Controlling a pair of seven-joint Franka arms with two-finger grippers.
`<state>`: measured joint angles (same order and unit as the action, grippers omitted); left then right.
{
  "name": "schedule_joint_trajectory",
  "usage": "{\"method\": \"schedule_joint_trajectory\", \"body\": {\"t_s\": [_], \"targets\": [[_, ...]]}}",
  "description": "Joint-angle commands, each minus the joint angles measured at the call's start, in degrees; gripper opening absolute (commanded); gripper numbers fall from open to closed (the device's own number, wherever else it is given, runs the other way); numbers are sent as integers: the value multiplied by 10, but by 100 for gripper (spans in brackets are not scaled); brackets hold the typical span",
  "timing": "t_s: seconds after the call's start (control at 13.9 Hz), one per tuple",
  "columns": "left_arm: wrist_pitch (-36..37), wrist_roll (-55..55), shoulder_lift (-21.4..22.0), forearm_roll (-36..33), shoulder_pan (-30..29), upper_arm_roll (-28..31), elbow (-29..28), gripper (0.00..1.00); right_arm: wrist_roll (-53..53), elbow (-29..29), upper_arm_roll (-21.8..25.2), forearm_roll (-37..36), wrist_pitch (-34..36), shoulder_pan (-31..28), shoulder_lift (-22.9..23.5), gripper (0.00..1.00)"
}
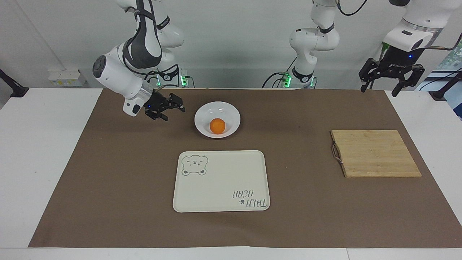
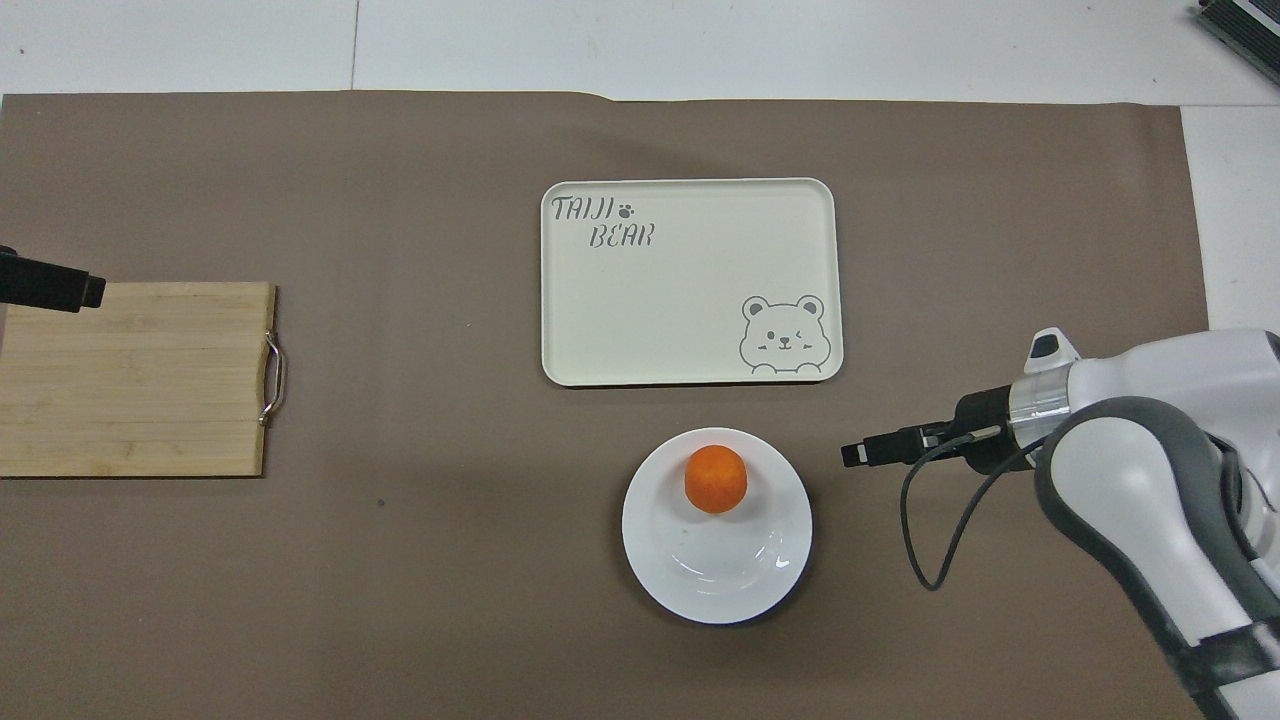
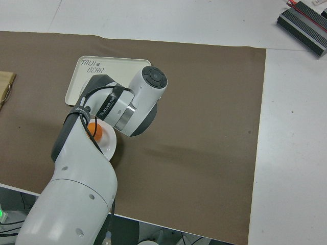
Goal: Place orange and plate with both arms
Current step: 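Withdraw the left gripper while the right gripper reaches the plate rim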
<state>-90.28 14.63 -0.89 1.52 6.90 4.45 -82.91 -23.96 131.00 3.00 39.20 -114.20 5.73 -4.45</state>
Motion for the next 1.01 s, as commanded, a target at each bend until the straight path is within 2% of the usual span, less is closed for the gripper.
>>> {"method": "schedule_joint_trajectory", "body": {"t_s": [0.0, 0.29, 0.43, 0.57, 0.93], "targets": [[18, 15, -3, -4, -7, -7, -7, 100, -28, 38, 1, 72, -22, 10, 0, 100], [41, 15, 28, -6, -7, -9, -53, 100, -81, 74, 1, 120, -55, 23, 14, 100], [70, 15, 31, -6, -3, -9, -53, 100, -92, 85, 1, 142, -56, 23, 21, 100], [63, 15, 27, -10, -5, -9, -46, 100, -112, 107, 1, 172, -68, 27, 21, 100], [72, 12, 24, -29, -8, -11, -40, 100, -122, 130, 1, 181, -83, 34, 25, 100]]}}
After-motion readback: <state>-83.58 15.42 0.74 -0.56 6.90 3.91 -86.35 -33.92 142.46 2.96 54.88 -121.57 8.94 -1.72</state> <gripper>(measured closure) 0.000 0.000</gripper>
